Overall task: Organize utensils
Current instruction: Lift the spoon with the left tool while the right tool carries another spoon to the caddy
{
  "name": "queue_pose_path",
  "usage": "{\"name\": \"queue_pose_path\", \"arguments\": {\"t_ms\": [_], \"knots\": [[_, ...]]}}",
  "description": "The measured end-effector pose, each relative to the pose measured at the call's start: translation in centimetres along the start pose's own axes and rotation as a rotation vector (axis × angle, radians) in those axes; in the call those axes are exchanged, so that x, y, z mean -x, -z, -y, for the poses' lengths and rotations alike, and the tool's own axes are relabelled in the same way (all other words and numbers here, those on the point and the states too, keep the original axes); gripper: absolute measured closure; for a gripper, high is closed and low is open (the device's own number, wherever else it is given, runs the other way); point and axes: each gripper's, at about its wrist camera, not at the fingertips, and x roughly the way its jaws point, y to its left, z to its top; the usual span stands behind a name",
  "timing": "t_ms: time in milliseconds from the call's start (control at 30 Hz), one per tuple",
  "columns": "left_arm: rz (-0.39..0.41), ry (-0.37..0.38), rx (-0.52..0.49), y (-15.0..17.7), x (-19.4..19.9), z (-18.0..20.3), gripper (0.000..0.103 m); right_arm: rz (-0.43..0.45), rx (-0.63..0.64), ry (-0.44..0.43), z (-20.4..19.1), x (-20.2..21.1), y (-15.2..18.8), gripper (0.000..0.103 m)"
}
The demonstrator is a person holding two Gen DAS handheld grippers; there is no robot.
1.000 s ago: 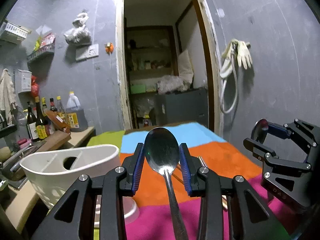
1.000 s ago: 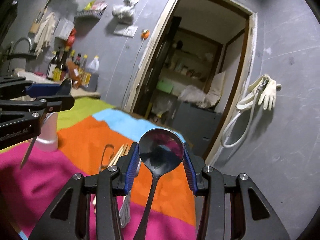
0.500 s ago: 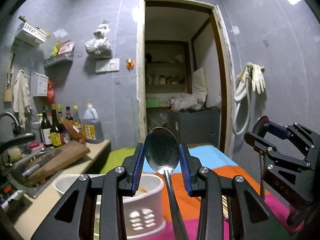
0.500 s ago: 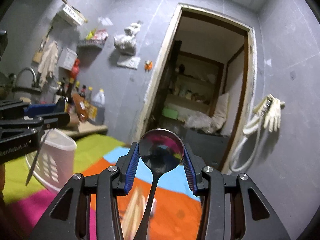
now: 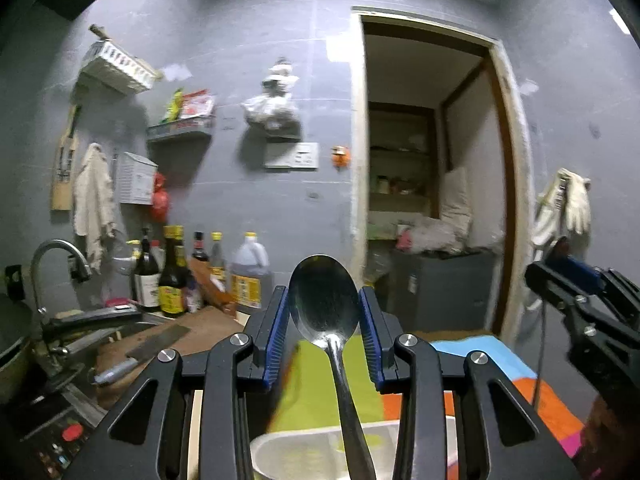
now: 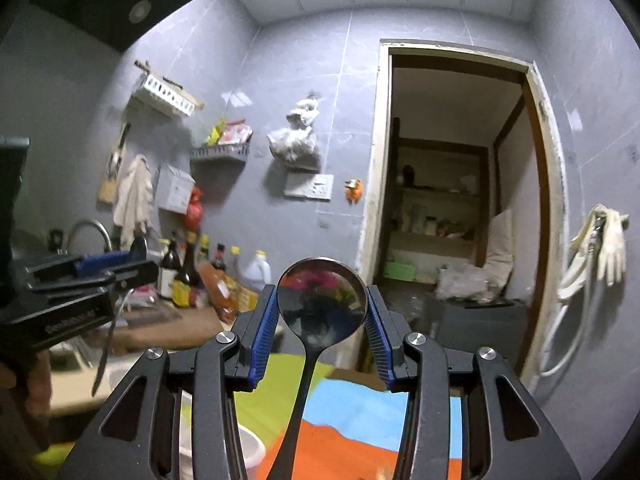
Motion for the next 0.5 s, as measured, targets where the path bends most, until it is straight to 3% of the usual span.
{"name": "queue_pose_path", "arguments": {"t_ms": [233,500], "knots": [[0.000,-0.012,0.039,1.0,-2.0,-2.6,0.073,0.006,-0.072,-0.020,-1.7,-2.5,0.3,0.063],[-0.011,-0.037,0.043,3.0,-3.7,-2.6,0.073,-0.017,-0.090,0.002,-3.1,-4.3,2.5,0.063]]}}
